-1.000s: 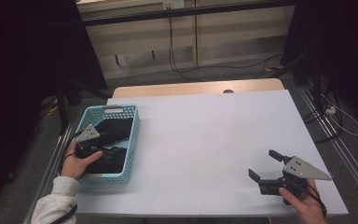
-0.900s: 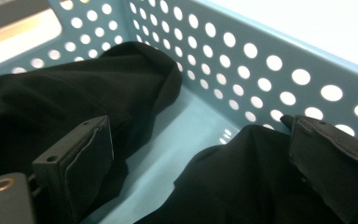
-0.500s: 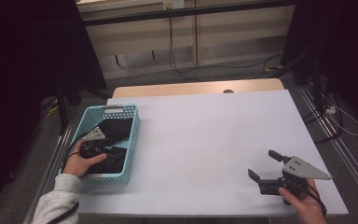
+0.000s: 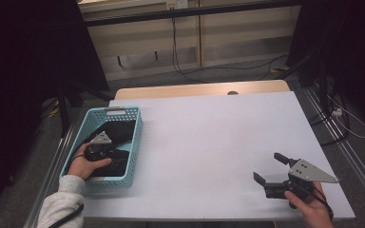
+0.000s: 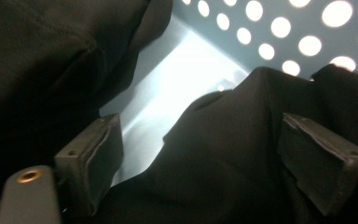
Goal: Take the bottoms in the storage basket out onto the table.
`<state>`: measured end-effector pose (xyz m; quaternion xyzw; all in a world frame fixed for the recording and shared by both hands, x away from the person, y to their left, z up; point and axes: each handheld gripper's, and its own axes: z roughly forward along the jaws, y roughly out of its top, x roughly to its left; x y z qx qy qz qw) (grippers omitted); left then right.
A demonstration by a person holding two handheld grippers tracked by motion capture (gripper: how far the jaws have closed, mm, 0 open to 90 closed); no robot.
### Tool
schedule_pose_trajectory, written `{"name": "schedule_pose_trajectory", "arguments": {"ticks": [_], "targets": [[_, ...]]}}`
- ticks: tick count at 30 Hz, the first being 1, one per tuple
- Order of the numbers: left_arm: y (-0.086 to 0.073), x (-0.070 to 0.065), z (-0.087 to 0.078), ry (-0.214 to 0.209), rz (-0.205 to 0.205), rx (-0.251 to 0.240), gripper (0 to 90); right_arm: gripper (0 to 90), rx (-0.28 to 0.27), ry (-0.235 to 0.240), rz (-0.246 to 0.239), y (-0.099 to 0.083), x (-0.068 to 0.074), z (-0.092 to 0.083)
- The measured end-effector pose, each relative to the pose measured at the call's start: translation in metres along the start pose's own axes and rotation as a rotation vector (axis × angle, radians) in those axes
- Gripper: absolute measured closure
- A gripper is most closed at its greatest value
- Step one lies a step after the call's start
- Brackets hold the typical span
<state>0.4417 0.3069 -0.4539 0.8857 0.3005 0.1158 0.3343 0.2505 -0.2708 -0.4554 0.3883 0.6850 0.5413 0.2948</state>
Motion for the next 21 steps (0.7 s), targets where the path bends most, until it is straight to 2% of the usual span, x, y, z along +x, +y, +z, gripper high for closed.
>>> {"name": "schedule_pose_trajectory", "arguments": {"ticks": [3,5,11,14,21], "targets": [[-0.0004,0.0019,-0.0001,0.013,-0.035,-0.006,17.4,1.3,0.0,0.001,-0.003,0.0,0.0005,0.0004],[-0.0005,0.0031,-0.0012,0.007,-0.037,0.001,18.5,1.3,-0.005,0.003,-0.006,0.0004,0.0004,0.0006],[-0.0033,0.0047,-0.0022,0.031,-0.05,-0.024,27.5,1.3,-0.005,-0.003,0.004,0.0007,-0.0001,0.0003],[-0.0041,0.0063,-0.0035,0.045,-0.082,-0.033,36.5,1.3,-0.007,-0.002,-0.002,0.0009,0.0,0.0003],[-0.0039,0.008,-0.0053,0.08,-0.142,-0.038,51.1,1.3,-0.008,-0.004,-0.004,0.0012,0.0001,0.0009]]}}
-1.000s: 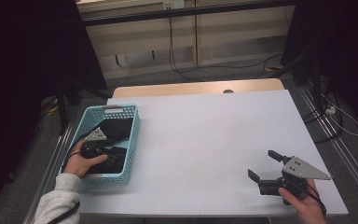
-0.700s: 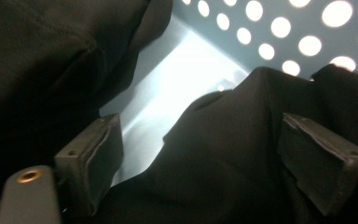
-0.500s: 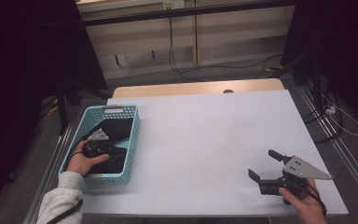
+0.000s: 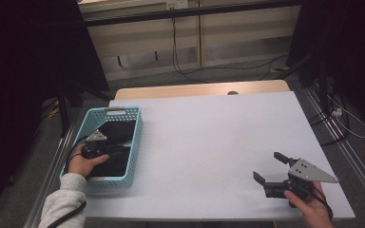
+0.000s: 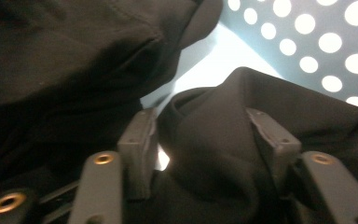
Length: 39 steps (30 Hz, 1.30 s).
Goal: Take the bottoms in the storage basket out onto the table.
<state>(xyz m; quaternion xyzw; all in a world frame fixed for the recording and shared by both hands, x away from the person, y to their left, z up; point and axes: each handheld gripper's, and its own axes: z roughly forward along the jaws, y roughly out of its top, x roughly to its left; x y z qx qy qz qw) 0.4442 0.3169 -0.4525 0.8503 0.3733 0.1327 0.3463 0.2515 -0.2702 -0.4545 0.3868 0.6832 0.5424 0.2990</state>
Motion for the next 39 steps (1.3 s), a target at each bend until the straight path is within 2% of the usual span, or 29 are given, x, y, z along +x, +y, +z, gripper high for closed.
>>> {"name": "schedule_pose_trajectory", "arguments": {"ticks": [4,8,10,13,15,17,24,25,27,29,33,35,37,39], "targets": [[0.001,0.0,-0.001,0.003,-0.038,0.009,63.1,1.3,0.001,-0.001,-0.001,0.0,0.0,0.001],[0.004,-0.003,0.0,-0.015,-0.06,0.019,78.4,1.4,0.004,0.0,-0.002,0.0,0.0,0.002],[0.006,-0.005,0.0,-0.018,-0.068,0.033,82.2,1.4,0.002,0.0,-0.004,0.001,0.0,0.002],[0.012,-0.006,0.0,-0.02,-0.118,0.047,83.6,1.5,0.002,-0.002,0.001,0.001,0.001,0.002],[0.018,-0.005,-0.002,-0.019,-0.136,0.033,84.3,1.5,0.001,-0.007,0.002,0.001,0.0,0.001],[0.025,-0.003,-0.006,-0.005,-0.151,-0.003,84.7,1.5,-0.001,-0.006,0.003,0.001,0.0,0.001],[0.055,0.007,-0.017,0.058,-0.138,-0.046,84.9,1.5,-0.001,-0.006,0.006,0.001,-0.001,0.002],[0.058,0.008,-0.018,0.063,-0.142,-0.049,84.9,1.6,0.001,-0.006,0.004,0.0,-0.002,0.002],[0.064,0.012,-0.021,0.076,-0.123,-0.043,84.9,1.6,0.001,-0.006,0.004,0.0,-0.002,0.002],[0.069,0.016,-0.023,0.086,-0.129,-0.053,85.0,1.6,0.001,-0.005,0.006,0.0,-0.003,0.002],[0.073,0.028,-0.024,0.114,-0.132,-0.065,84.9,1.5,0.002,-0.007,0.013,-0.001,-0.004,0.002],[0.072,0.033,-0.022,0.155,-0.11,-0.042,84.7,1.6,0.002,-0.007,0.012,0.0,-0.004,0.002],[0.067,0.039,-0.02,0.169,-0.131,-0.067,83.1,1.6,0.002,-0.007,0.015,-0.001,-0.004,0.003],[0.063,0.042,-0.015,0.171,-0.139,-0.06,79.5,1.6,0.005,-0.004,0.01,-0.001,-0.004,0.003]]}}
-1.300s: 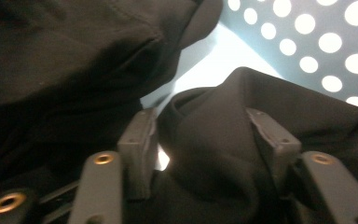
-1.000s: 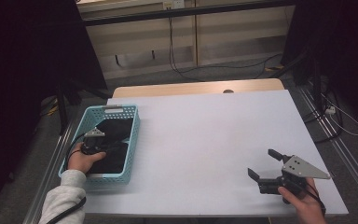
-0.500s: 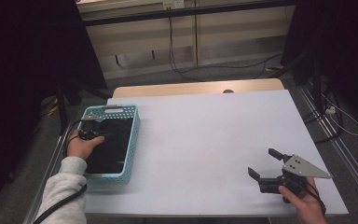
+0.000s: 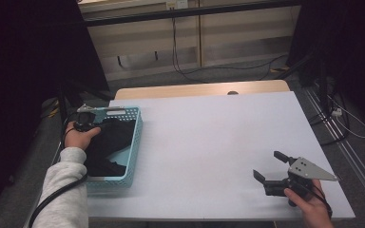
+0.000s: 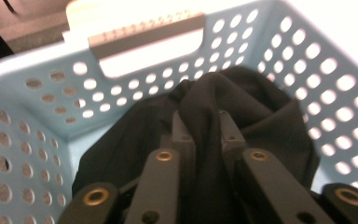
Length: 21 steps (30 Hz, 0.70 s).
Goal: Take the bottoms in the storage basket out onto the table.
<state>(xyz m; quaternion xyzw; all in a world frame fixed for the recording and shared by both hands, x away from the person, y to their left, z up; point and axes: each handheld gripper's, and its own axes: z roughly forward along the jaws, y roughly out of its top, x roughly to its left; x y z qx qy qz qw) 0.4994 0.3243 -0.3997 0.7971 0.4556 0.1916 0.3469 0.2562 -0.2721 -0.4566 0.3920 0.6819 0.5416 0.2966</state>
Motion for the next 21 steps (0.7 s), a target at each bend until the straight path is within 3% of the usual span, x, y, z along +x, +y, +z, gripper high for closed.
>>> {"name": "schedule_pose_trajectory", "arguments": {"ticks": [1,2,3,5,9,13,15,21], "targets": [[-0.001,0.002,0.002,0.024,-0.007,0.003,71.6,1.6,0.003,0.001,0.002,0.0,0.0,0.0],[-0.002,0.002,0.003,0.016,-0.026,0.008,62.1,1.6,0.004,0.002,0.001,0.0,0.0,0.001],[-0.003,0.003,0.004,0.021,-0.04,0.005,58.7,1.6,0.003,0.004,0.002,0.0,0.001,0.001],[-0.004,0.005,0.005,0.053,-0.041,-0.006,37.6,1.6,0.003,0.007,-0.001,0.0,0.001,0.001],[-0.011,0.006,0.01,0.071,-0.055,0.023,21.2,1.5,0.004,0.013,0.002,0.0,0.001,0.001],[-0.017,0.007,0.015,0.069,-0.083,0.033,16.6,1.6,0.004,0.019,-0.001,0.0,0.002,0.001],[-0.019,0.006,0.018,0.054,-0.069,0.049,14.8,1.6,0.007,0.021,-0.004,0.0,0.003,0.002],[-0.025,0.003,0.025,0.036,-0.082,0.088,10.9,1.6,0.006,0.029,-0.004,0.0,0.003,0.002]]}}
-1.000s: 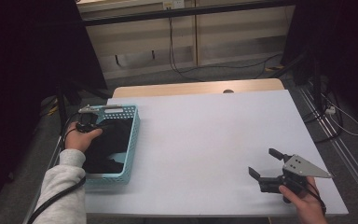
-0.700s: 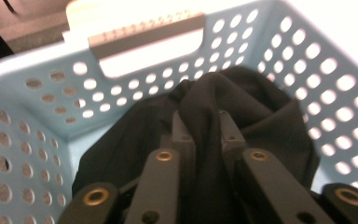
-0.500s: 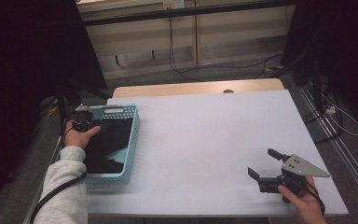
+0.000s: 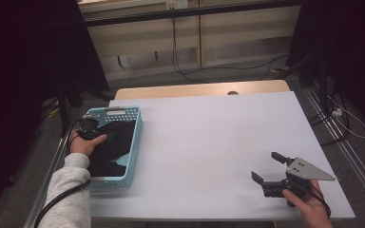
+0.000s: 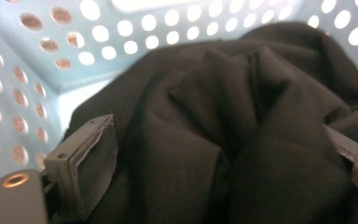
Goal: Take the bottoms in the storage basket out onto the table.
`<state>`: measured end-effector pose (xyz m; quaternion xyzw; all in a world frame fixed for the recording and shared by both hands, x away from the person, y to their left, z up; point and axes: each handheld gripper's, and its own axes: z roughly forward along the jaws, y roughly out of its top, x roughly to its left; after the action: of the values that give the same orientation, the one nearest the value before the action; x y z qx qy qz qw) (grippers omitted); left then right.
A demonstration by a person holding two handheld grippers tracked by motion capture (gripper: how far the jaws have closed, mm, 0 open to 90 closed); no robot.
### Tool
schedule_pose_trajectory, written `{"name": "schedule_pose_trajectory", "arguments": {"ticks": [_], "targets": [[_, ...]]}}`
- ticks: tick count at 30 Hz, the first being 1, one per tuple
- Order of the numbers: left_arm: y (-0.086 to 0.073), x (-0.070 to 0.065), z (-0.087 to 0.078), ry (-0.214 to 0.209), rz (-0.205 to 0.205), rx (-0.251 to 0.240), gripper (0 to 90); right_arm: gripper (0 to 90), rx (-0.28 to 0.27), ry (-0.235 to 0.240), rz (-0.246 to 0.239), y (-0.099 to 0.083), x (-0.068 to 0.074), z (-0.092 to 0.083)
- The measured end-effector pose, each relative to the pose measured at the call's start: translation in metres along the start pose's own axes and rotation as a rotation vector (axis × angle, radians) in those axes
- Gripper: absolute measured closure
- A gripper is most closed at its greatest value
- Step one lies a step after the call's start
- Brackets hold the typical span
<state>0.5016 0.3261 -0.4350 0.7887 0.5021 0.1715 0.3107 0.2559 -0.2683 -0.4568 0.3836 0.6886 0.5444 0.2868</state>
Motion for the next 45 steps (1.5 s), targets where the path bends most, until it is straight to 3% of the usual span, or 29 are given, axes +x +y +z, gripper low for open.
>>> {"name": "schedule_pose_trajectory", "arguments": {"ticks": [3,4,6,12,17,24,28,36,39,44,45], "targets": [[-0.003,-0.001,0.004,-0.001,-0.01,0.027,9.7,1.6,0.002,0.0,0.002,0.0,0.0,0.0],[-0.004,-0.002,0.006,-0.006,-0.038,0.02,9.4,1.6,0.003,0.002,-0.001,0.0,0.0,0.0],[-0.007,-0.002,0.008,-0.022,-0.045,0.034,9.4,1.6,0.002,0.003,-0.001,0.0,0.001,0.0],[-0.012,-0.008,0.008,-0.024,-0.027,0.033,12.1,1.6,0.005,0.004,-0.002,0.0,0.0,-0.001],[-0.011,-0.015,0.003,-0.013,-0.024,0.077,25.9,1.6,-0.002,-0.003,-0.002,0.001,0.0,-0.002],[-0.012,-0.022,-0.001,-0.037,-0.037,0.084,51.1,1.8,-0.006,0.001,-0.008,0.003,0.001,-0.003],[-0.008,-0.025,-0.002,-0.03,-0.035,0.105,60.7,1.9,-0.004,0.0,-0.007,0.002,0.001,-0.003],[0.004,-0.023,-0.01,-0.043,-0.143,0.117,70.6,1.8,-0.006,-0.007,-0.003,0.003,-0.001,-0.003],[0.017,-0.022,-0.023,-0.051,-0.149,0.116,71.8,1.9,-0.006,-0.01,0.003,0.002,-0.001,-0.004],[0.039,-0.021,-0.045,-0.059,-0.176,0.055,72.5,1.9,-0.008,-0.011,-0.001,0.002,-0.001,-0.004],[0.043,-0.021,-0.05,-0.056,-0.163,0.049,72.6,1.9,-0.007,-0.011,0.002,0.002,-0.001,-0.004]]}}
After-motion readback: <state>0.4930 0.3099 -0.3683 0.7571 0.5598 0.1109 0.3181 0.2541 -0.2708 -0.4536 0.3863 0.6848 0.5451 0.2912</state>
